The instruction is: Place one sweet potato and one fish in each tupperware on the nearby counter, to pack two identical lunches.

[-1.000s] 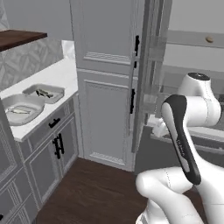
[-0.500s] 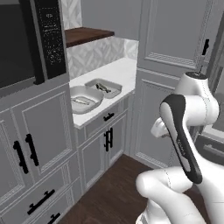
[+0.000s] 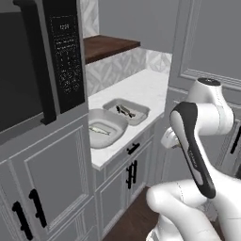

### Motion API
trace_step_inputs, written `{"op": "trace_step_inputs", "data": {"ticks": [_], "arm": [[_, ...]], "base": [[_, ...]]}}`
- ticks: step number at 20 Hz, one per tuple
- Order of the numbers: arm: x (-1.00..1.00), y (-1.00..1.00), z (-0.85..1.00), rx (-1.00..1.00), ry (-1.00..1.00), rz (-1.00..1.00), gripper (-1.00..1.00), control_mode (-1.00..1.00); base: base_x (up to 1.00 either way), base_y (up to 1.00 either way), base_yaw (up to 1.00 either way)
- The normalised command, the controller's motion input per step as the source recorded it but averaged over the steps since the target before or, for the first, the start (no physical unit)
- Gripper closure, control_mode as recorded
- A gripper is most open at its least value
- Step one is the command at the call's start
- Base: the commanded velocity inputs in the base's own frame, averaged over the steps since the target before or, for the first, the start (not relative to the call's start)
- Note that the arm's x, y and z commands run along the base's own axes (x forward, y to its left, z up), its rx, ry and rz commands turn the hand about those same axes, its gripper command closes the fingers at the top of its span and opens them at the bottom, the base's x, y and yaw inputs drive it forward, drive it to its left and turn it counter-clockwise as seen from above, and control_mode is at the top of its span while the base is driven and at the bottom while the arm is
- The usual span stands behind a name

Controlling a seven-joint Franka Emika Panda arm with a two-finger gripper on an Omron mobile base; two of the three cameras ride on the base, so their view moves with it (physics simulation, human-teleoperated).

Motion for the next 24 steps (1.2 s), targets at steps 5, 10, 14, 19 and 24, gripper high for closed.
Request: {"op": "trace_step_inputs", "data": {"ticks": [5,10,14,19,24], "arm": [[0.00,0.00,0.00,0.00,0.00,0.00,1.00,1.00],[0.00,0.00,0.00,0.00,0.00,0.00,1.00,1.00],[0.36,0.06,0.00,0.00,0.01,0.03,1.00,-1.00],[0.96,0.55,-0.23,0.00,0.00,0.16,1.00,-1.00],[0.98,0.87,-0.59,0.00,-0.04,0.20,1.00,-1.00]], "base": [[0.89,0.00,0.00],[0.70,0.00,0.00],[0.30,0.00,0.00],[0.00,0.00,0.00],[0.00,0.00,0.00]]}}
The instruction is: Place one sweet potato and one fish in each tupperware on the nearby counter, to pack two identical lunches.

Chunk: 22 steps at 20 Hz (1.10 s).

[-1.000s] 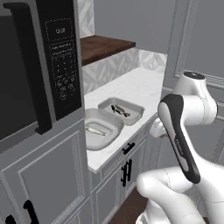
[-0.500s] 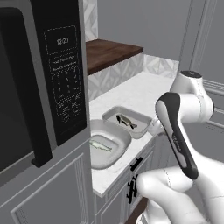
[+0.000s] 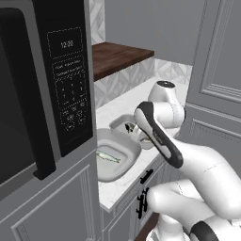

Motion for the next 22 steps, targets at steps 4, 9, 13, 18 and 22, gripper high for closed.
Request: {"op": "trace_step_inputs", "data": {"ticks": [4,9,13,18,22], "arm": [[0.83,0.99,-0.76,0.00,-0.05,0.25,1.00,-1.00],[0.75,0.88,-0.62,0.00,0.00,0.21,1.00,-1.00],[0.51,0.62,-0.37,-0.04,0.00,0.14,1.00,-1.00],[0.07,0.31,-0.17,-0.05,0.04,0.06,1.00,-1.00],[-0.12,0.15,-0.51,0.00,0.05,0.08,1.00,-1.00]], "base": [[0.00,0.00,0.00],[0.00,0.00,0.00],[0.00,0.00,0.00],[0.00,0.00,0.00],[0.00,0.00,0.00]]}}
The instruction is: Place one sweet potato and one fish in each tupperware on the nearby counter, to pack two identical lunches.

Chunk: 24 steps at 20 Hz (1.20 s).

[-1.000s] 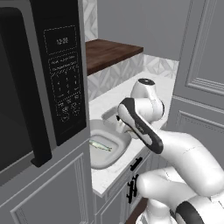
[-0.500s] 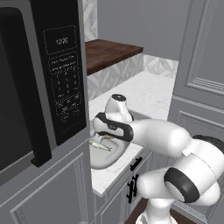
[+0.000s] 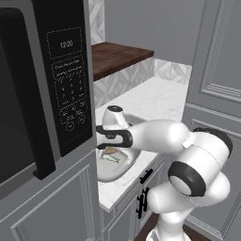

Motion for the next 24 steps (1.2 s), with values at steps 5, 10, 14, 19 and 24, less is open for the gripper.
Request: {"op": "trace_step_inputs", "data": {"ticks": [5,10,14,19,24], "arm": [[-0.01,0.01,-0.41,0.00,0.03,0.05,1.00,-1.00],[0.00,0.00,0.00,0.00,0.00,0.01,-1.00,-1.00],[0.00,0.00,0.11,-0.01,0.00,0.00,-1.00,-1.00],[-0.14,0.03,0.41,-0.06,0.00,0.00,-1.00,-1.00],[-0.62,-0.46,0.87,0.00,0.00,-0.10,-1.00,-1.00]], "base": [[0.00,0.00,0.00],[0.00,0.00,0.00],[0.00,0.00,0.00],[0.00,0.00,0.00],[0.00,0.00,0.00]]}}
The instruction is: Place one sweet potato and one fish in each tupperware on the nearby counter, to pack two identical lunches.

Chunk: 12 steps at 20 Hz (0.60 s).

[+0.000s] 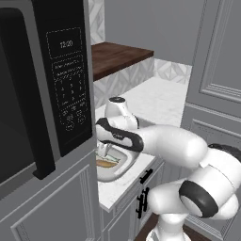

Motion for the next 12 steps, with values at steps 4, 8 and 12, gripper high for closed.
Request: {"op": "trace_step_inputs", "data": {"ticks": [4,8,12], "arm": [[-0.76,-1.00,0.62,0.03,0.00,-0.26,-1.00,-1.00],[-0.77,-0.99,0.46,0.01,0.03,-0.28,-1.00,-1.00],[-0.96,-0.94,0.28,0.07,0.13,-0.32,-1.00,-1.00]], "base": [[0.00,0.00,0.00],[0.00,0.00,0.00],[0.00,0.00,0.00]]}}
